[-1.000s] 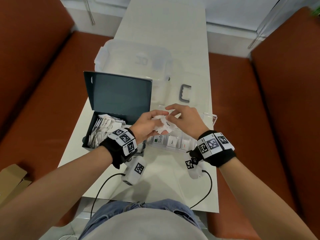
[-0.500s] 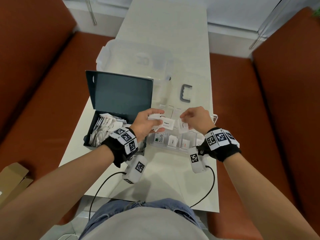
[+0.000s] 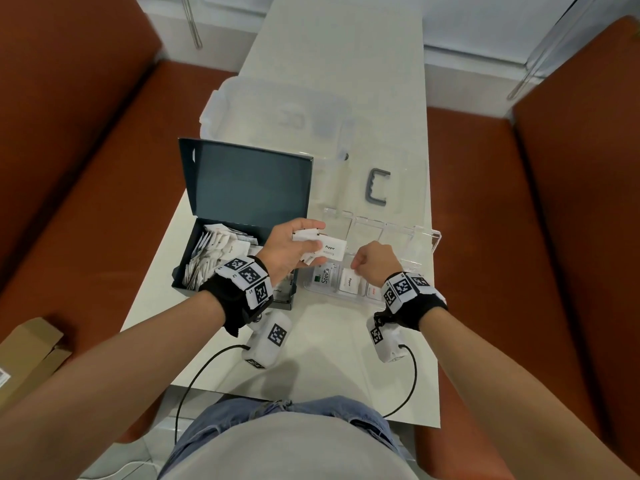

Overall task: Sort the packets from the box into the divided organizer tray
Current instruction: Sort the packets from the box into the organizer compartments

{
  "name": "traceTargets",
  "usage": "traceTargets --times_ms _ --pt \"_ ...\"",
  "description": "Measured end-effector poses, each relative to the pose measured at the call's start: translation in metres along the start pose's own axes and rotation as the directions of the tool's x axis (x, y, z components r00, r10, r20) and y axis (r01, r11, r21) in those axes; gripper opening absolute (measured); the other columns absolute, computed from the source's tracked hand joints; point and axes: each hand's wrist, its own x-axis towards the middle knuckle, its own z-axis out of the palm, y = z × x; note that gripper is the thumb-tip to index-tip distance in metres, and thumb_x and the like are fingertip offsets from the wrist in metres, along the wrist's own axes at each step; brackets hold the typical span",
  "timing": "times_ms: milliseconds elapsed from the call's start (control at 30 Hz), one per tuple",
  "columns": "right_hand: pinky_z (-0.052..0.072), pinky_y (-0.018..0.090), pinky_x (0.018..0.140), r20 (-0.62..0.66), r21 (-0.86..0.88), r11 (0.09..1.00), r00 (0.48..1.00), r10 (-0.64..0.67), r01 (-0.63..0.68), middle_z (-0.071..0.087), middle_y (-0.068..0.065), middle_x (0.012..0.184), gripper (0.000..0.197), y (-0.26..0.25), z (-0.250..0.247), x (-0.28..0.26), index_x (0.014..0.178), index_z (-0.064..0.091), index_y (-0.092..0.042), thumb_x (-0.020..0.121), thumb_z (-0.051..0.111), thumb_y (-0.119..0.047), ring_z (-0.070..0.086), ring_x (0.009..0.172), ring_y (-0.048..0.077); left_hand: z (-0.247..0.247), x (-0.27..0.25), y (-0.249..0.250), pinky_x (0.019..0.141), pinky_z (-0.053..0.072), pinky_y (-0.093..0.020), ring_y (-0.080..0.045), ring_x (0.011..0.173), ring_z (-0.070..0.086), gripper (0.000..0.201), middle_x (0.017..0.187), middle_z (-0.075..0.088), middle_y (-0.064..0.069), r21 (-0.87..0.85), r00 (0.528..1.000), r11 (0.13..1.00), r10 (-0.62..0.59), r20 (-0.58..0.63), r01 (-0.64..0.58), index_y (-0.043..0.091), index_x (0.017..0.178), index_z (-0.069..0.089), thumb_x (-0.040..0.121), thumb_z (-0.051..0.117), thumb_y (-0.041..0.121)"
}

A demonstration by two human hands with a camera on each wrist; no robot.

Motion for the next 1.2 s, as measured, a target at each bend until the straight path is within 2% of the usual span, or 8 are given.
traceTargets --times_ms 167,400,567,767,867,967,1100,1200 --pt "0.054 0.038 0.082 -0.033 -0.166 0.985 0.998 0.05 -0.055 0.065 0.008 0.105 0.024 -0.001 0.008 0.003 0.103 0.068 -0.013 0.089 0.048 -0.012 0.063 0.093 0.029 -0.001 0.002 -0.001 0.071 0.061 -0.035 -0.038 0.109 0.061 0.034 0.113 0.059 -0.016 -0.012 1.0 1.0 0.003 0.002 -0.003 0.001 0.117 0.062 0.087 0.058 -0.014" --pt "0.047 0.03 0.071 -0.055 -0.476 0.879 0.997 -0.061 0.027 0.067 0.006 0.1 0.022 0.0 0.02 0.006 0.104 0.065 -0.016 0.09 0.05 -0.007 0.066 0.088 0.028 -0.001 0.003 -0.001 0.069 0.061 -0.034 -0.04 0.112 0.06 0.034 0.125 0.055 -0.021 -0.014 1.0 1.0 -0.005 -0.01 0.004 0.002 0.117 0.062 0.087 0.059 -0.014" --pt "0.042 0.029 0.066 -0.036 -0.535 0.843 0.995 -0.092 0.058 0.066 0.005 0.096 0.016 0.003 0.021 0.008 0.104 0.065 -0.016 0.09 0.058 -0.014 0.065 0.086 0.027 -0.002 0.003 -0.002 0.07 0.061 -0.035 -0.039 0.112 0.06 0.034 0.128 0.053 -0.022 -0.02 1.0 1.0 -0.014 -0.011 0.014 0.002 0.116 0.063 0.086 0.059 -0.014" --pt "0.04 0.028 0.065 -0.037 -0.558 0.822 0.985 -0.166 0.118 0.066 0.004 0.1 0.02 0.003 0.018 0.004 0.111 0.065 -0.019 0.092 0.057 -0.022 0.065 0.089 0.026 -0.001 0.004 -0.001 0.069 0.061 -0.033 -0.036 0.105 0.062 0.034 0.119 0.055 -0.018 -0.017 1.0 1.0 -0.002 -0.015 0.002 0.002 0.116 0.062 0.087 0.059 -0.014" --pt "0.038 0.027 0.062 -0.143 -0.491 0.867 0.973 -0.179 0.088 0.067 0.004 0.093 0.023 -0.002 0.004 -0.003 0.106 0.067 -0.02 0.092 0.049 -0.02 0.063 0.08 0.026 -0.002 0.004 0.0 0.069 0.061 -0.033 -0.035 0.104 0.062 0.034 0.122 0.055 -0.02 -0.008 1.0 1.0 0.003 -0.009 -0.004 0.002 0.117 0.062 0.087 0.059 -0.013" --pt "0.042 0.028 0.064 -0.255 -0.247 0.966 0.956 -0.143 0.079 0.068 0.004 0.092 0.025 -0.011 -0.019 -0.012 0.1 0.07 -0.026 0.093 0.046 -0.027 0.06 0.078 0.027 -0.002 0.004 0.0 0.067 0.061 -0.031 -0.036 0.107 0.062 0.034 0.124 0.056 -0.022 -0.005 1.0 1.0 0.007 0.003 -0.007 0.002 0.117 0.062 0.086 0.061 -0.011" --pt "0.05 0.032 0.081 -0.265 0.113 0.965 0.943 -0.199 0.236 0.071 -0.003 0.094 0.023 -0.021 -0.04 -0.025 0.101 0.071 -0.025 0.094 0.052 -0.036 0.063 0.092 0.017 0.001 0.005 0.0 0.065 0.06 -0.027 -0.031 0.103 0.066 0.031 0.118 0.06 -0.017 -0.016 1.0 1.0 0.018 0.025 -0.018 0.006 0.112 0.064 0.085 0.064 -0.01" --pt "0.047 0.025 0.083 -0.178 0.187 0.937 0.948 -0.263 0.295 0.071 -0.006 0.089 0.018 -0.026 -0.045 -0.033 0.103 0.07 -0.025 0.089 0.064 -0.034 0.063 0.084 0.006 0.005 0.005 0.0 0.064 0.059 -0.026 -0.027 0.096 0.069 0.031 0.113 0.063 -0.015 -0.023 0.998 0.999 0.048 0.049 -0.047 0.008 0.109 0.066 0.083 0.067 -0.009"
